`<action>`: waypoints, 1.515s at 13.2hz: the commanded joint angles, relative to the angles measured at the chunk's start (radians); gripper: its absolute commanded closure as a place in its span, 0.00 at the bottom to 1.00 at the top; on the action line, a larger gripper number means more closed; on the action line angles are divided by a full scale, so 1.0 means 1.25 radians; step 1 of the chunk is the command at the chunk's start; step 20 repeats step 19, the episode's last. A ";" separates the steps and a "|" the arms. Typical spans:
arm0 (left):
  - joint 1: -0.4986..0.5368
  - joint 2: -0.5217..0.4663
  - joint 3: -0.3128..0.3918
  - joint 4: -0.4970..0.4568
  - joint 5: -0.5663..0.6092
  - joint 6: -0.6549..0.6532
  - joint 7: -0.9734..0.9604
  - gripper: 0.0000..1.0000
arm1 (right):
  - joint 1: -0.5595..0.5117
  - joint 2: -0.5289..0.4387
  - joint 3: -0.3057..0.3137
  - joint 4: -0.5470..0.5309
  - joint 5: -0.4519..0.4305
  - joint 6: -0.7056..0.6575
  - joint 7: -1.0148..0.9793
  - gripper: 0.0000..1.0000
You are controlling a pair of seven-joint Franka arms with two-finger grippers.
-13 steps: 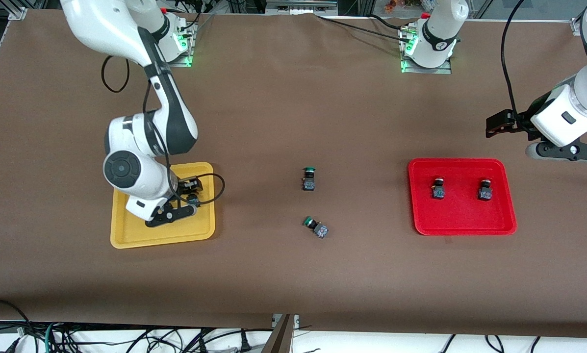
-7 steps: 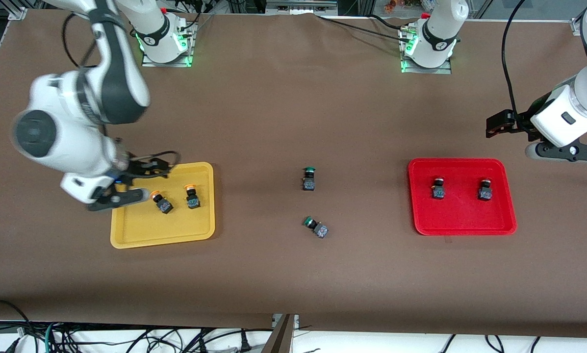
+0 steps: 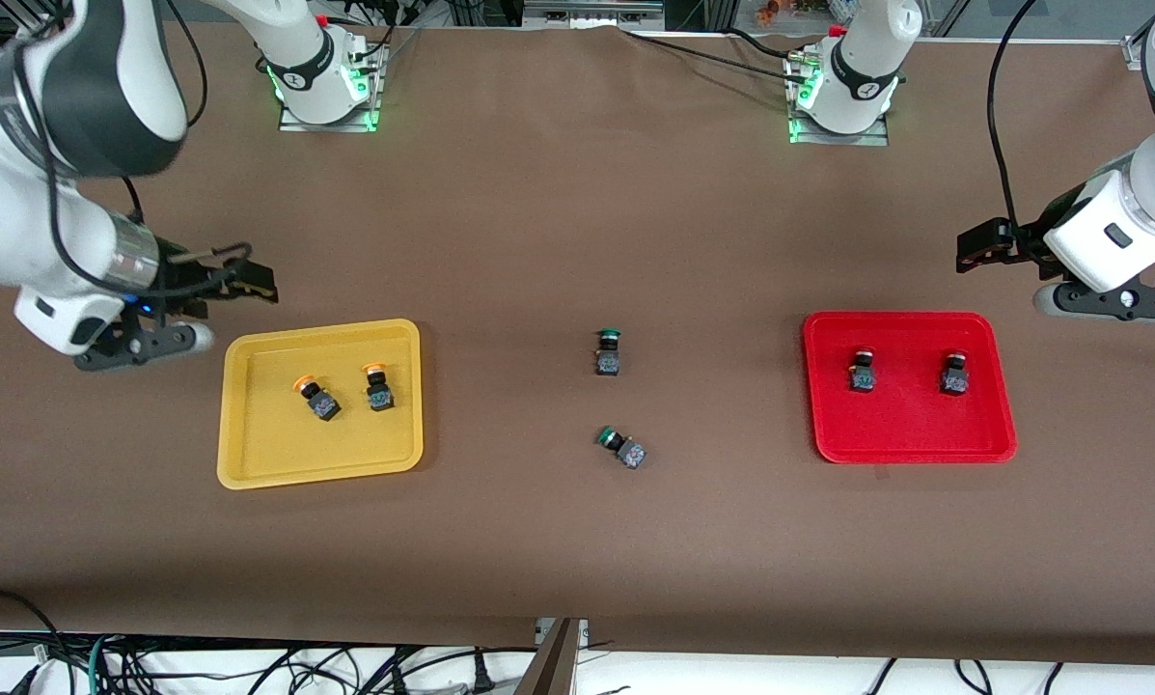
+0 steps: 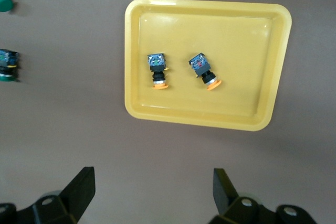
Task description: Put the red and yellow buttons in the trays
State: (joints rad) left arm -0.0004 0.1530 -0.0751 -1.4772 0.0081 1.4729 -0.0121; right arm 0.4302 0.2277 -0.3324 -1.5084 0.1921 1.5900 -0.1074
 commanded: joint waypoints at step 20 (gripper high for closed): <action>-0.011 0.030 -0.006 0.061 0.029 -0.006 0.007 0.00 | -0.216 -0.166 0.224 -0.113 -0.150 0.036 0.047 0.00</action>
